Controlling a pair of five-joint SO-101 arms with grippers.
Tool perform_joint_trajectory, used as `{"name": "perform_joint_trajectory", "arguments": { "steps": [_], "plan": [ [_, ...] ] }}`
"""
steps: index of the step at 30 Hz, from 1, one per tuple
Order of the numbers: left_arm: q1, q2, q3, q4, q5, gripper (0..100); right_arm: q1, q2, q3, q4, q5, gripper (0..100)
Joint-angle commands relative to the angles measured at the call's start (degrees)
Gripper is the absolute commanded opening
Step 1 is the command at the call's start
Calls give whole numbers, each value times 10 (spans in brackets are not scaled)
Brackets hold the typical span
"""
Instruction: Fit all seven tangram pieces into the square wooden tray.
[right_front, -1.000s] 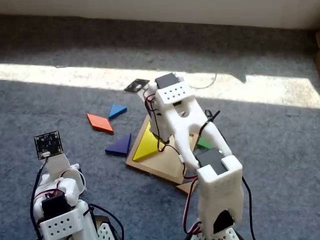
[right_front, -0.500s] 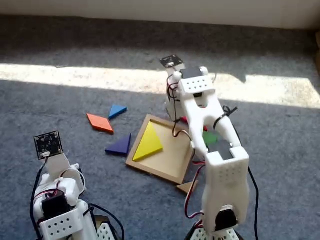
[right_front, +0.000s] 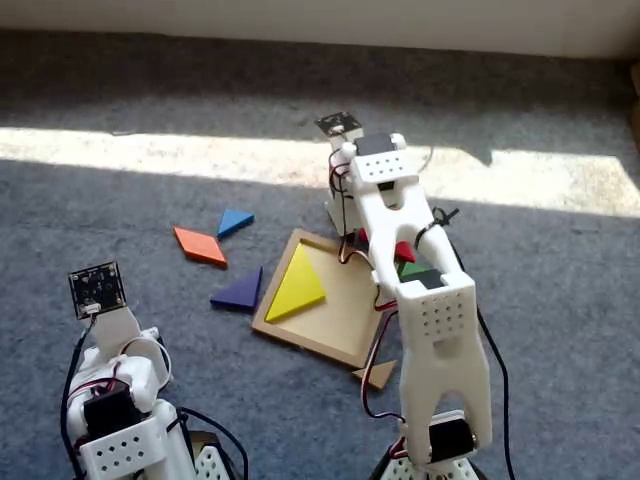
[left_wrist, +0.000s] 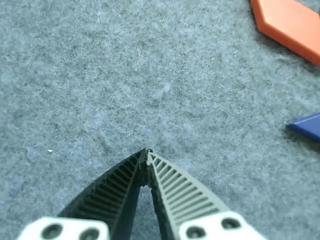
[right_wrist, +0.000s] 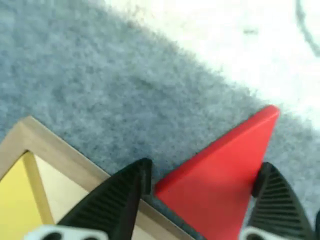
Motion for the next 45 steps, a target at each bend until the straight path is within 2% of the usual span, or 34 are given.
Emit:
{"name": "perform_joint_trajectory", "arguments": {
  "steps": [1,7,16,23,32,36,40,45],
  "plan": [
    [-9,-15,6,-10,-1,6,18,-2,-26,16,-2,207],
    [-9,-15,6,-10,-1,6,29,-8,-28,30,14,202],
    [-9,-15,6,-10,-1,6,26,-32,-107,104,35,207],
    [-9,-15,6,-10,-1,6,26,-29,-128,135,35,348],
    [-8,-15,6,-10,-1,6,24,44,-116,131,34,351],
    [-7,-15,7,-10,-1,6,22,54,-116,169,52,351],
    [-7,-15,7,-10,-1,6,18,55,-113,182,62,339],
    [-7,-15,7,-10,-1,6,21,56,-113,182,62,199]
  ]
}}
